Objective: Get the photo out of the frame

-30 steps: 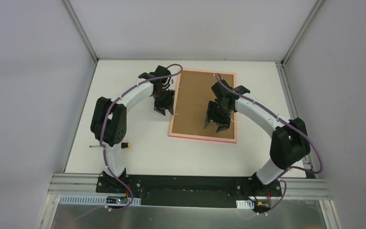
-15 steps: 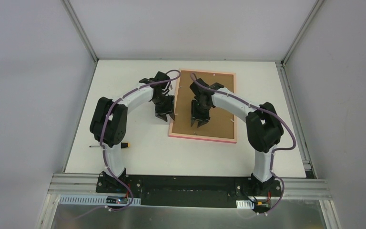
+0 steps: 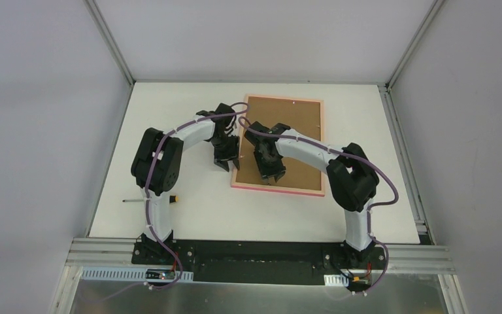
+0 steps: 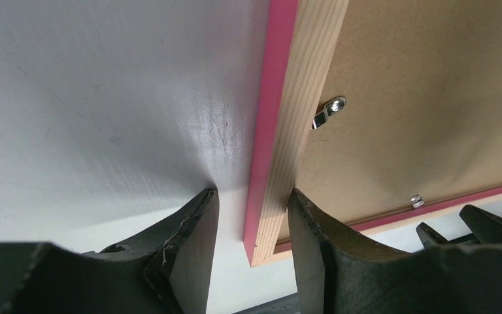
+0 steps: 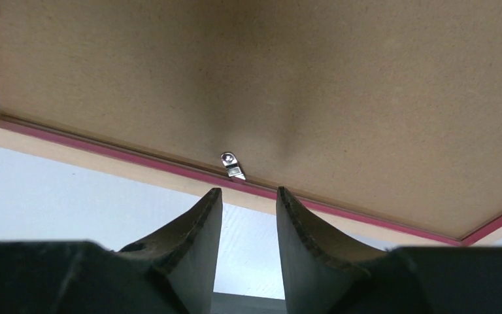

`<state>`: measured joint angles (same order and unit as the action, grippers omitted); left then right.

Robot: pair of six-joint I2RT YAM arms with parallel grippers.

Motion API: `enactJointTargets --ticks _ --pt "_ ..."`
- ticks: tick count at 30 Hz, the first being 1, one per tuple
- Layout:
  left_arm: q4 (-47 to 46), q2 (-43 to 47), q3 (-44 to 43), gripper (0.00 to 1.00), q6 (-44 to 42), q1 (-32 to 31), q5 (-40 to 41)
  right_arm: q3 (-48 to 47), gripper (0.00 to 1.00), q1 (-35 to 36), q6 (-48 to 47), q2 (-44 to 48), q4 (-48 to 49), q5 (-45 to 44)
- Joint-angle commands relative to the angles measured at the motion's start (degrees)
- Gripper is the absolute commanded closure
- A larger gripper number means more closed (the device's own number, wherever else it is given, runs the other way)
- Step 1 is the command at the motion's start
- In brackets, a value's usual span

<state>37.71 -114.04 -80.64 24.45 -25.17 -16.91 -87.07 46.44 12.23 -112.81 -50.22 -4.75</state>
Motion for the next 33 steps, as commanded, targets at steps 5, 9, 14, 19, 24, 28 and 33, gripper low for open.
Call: enactJointTargets --ticks 5,9,14,19,24,28,33 --pt "0.70 -1.50 0.74 0.56 1.19 -0.50 2.28 -3.89 0.60 0.47 -2.99 -1.91 -2.27 -3.28" --pt "0.69 -1.96 0.75 0.58 1.60 -0.50 1.97 -4.81 0.58 0.73 -3.42 -3.28 -2.12 -2.37" --pt "0.78 -2.06 0.58 0.59 1.83 -0.49 2.05 -5.09 0.57 0.96 -4.07 -4.80 -2.04 -2.66" --pt "0.90 -2.29 0.63 0.60 1.92 -0.41 2.35 -3.95 0.57 1.15 -4.72 -5.15 -1.91 -3.74" --pt "1.00 -2.63 0.98 0.62 1.96 -0.24 2.50 -1.63 0.57 1.48 -5.45 -4.56 -1.75 -5.53" --pt "1.05 -1.97 0.87 0.58 1.27 -0.16 1.85 -0.58 0.54 1.56 -4.82 -3.05 -0.94 -3.93" --pt "1.07 2.43 -0.09 0.40 2.03 0.26 -0.64 -4.94 0.37 1.22 -1.15 -1.14 -1.00 -1.69"
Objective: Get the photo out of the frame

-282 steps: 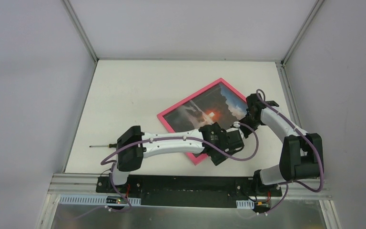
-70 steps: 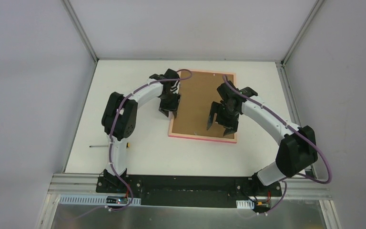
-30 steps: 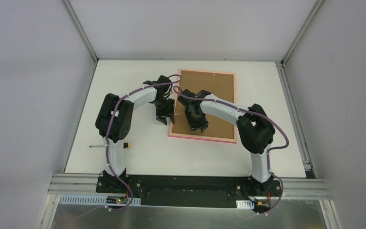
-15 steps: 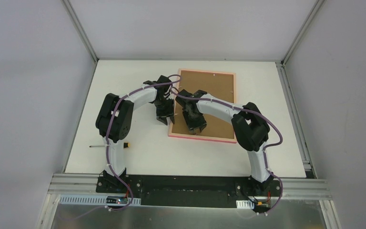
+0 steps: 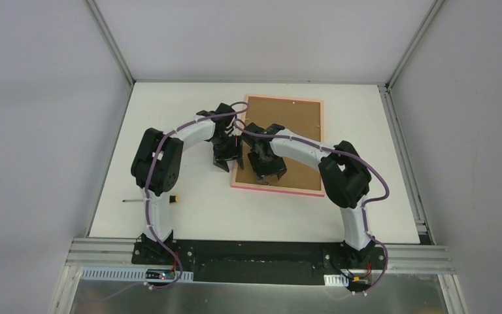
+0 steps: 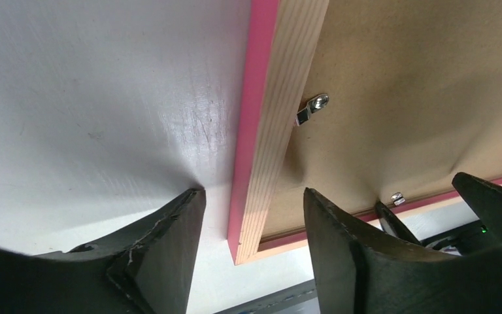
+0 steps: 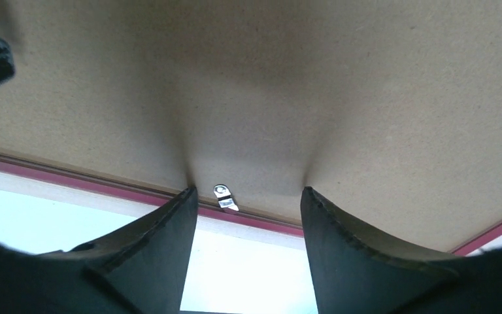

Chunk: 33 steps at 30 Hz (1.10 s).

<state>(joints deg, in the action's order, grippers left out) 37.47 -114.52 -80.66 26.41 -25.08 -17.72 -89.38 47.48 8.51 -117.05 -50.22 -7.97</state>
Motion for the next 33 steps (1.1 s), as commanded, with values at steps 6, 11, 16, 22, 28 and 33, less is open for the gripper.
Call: enactJointTargets --ticks 6,11,16,22,28,33 --pt "1.30 14.92 2.35 0.30 3.61 5.36 -0.07 -6.02 0.25 -0.89 4.77 7.95 1.15 4.62" --pt "4.14 27.89 11.80 0.31 9.50 14.31 3.81 -7.57 0.05 -1.05 6.78 12.07 1.53 6.52" --pt "18.65 38.86 16.96 0.14 22.45 24.19 18.92 -2.89 0.01 -1.86 9.90 16.67 2.96 7.42" --pt "31.59 39.45 18.92 0.06 37.49 33.40 26.33 1.18 0.01 -2.22 12.15 19.24 3.02 7.44" --pt "32.69 31.22 22.30 0.04 41.41 37.38 20.17 2.80 0.01 -2.58 11.82 21.69 2.72 6.76" --pt "20.86 32.65 28.94 0.04 42.48 39.01 17.89 3.70 0.01 -3.25 11.75 22.87 2.49 6.04"
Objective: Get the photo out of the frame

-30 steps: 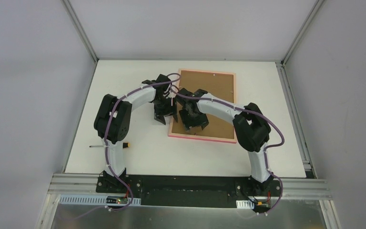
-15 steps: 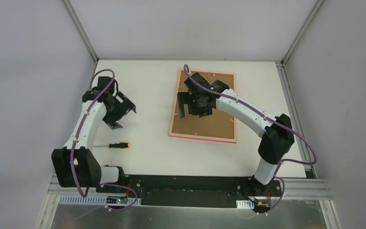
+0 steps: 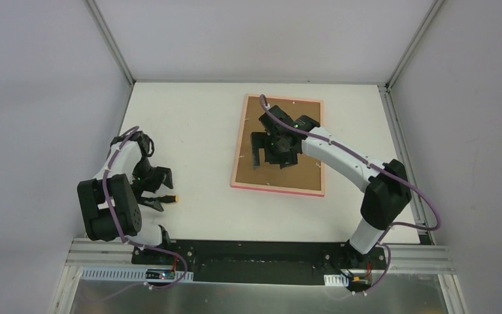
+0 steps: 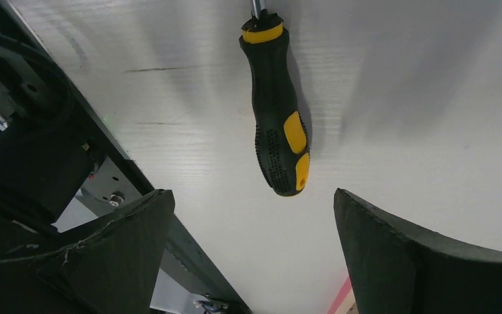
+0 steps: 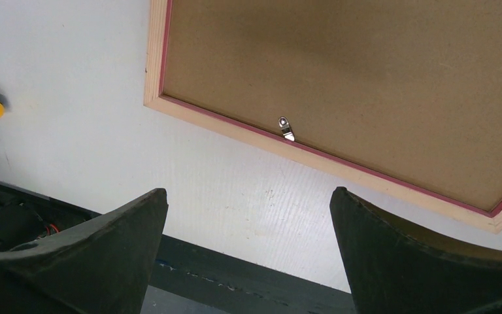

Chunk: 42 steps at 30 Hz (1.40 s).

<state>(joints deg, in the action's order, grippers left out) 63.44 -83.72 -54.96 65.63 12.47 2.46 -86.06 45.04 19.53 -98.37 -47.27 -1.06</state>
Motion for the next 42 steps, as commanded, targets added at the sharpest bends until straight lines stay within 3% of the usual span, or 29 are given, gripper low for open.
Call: enactJointTargets --ticks 1,4,8,11,12,13,15,18,21,25,28,32,38,42 --pt "-5.50 1.44 3.91 0.03 3.58 1.87 -1.82 0.57 0.01 -0.90 0.69 4.43 -0.53 -1.10" --pt "-6.79 0.94 6.99 0.10 4.99 3.35 -2.36 1.20 0.01 -1.06 0.69 4.99 -0.82 -1.71" --pt "-7.14 1.27 9.86 0.59 8.03 3.57 -1.45 1.94 0.01 -1.26 0.86 5.70 -1.25 -2.48" --pt "-7.63 0.38 9.45 0.71 7.62 3.53 -1.02 1.78 0.01 -1.20 1.06 6.18 -2.33 -3.03" --pt "-7.89 -0.07 8.80 0.90 6.43 3.53 -1.48 1.81 0.01 -1.22 1.24 6.58 -2.87 -3.80" --pt "-8.01 -0.51 7.72 1.00 4.93 3.46 -2.05 1.97 0.01 -1.24 1.41 7.17 -3.21 -4.65" --pt "-8.39 -0.49 4.70 1.00 0.76 2.28 -3.51 2.84 0.01 -1.21 2.00 8.91 -3.77 -7.36" --pt "-9.04 1.59 -0.57 1.00 -3.18 -4.63 -3.37 5.70 0.01 -1.51 4.10 13.85 -2.86 -10.08" --pt "-13.74 4.36 -3.18 1.00 -4.45 -11.85 -10.25 10.96 0.01 -1.61 6.45 19.94 1.11 -11.03" --pt "-24.80 8.71 -2.93 1.00 -1.12 -20.52 -22.91 22.88 0.01 -1.59 9.34 30.88 12.04 -6.40" --pt "-26.69 11.31 -5.02 1.00 2.78 -26.19 -25.50 25.71 0.01 -1.70 11.89 35.63 10.96 -2.78" --pt "-26.93 13.57 -5.18 1.00 16.03 -33.47 -28.82 25.71 0.01 -1.49 14.30 37.11 8.01 3.61" --pt "-29.87 15.88 -6.03 1.00 36.35 -48.14 -25.49 30.08 0.04 4.11 25.37 40.17 22.32 4.54" --pt "-32.41 17.15 -5.51 1.00 48.09 -56.05 -19.67 33.53 0.05 11.19 26.26 41.96 29.92 4.21"
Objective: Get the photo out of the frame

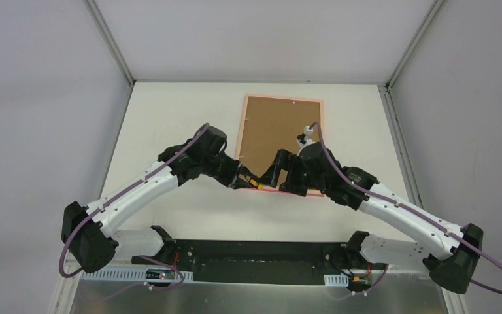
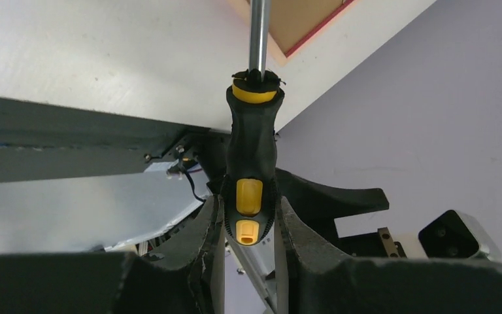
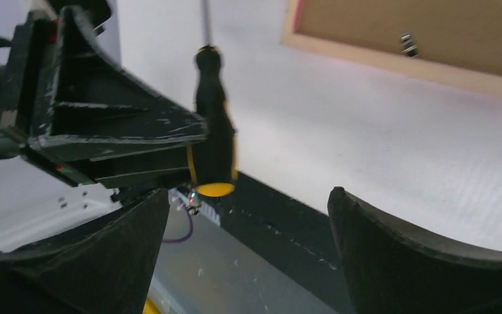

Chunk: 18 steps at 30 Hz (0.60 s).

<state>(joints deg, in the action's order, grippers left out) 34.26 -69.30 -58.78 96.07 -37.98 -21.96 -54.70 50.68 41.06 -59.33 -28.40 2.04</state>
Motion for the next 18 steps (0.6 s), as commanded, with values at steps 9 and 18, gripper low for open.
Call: enactJointTargets --ticks 9,18 --pt "-10.64 -0.47 -3.82 1.00 25.72 -11.95 9.67 9.82 0.19 9.74 18.50 12.70 10.11 -16.75" --pt "-11.46 -2.31 -5.56 1.00 27.14 -15.93 11.52 9.21 0.34 9.72 20.65 17.09 7.14 -29.21"
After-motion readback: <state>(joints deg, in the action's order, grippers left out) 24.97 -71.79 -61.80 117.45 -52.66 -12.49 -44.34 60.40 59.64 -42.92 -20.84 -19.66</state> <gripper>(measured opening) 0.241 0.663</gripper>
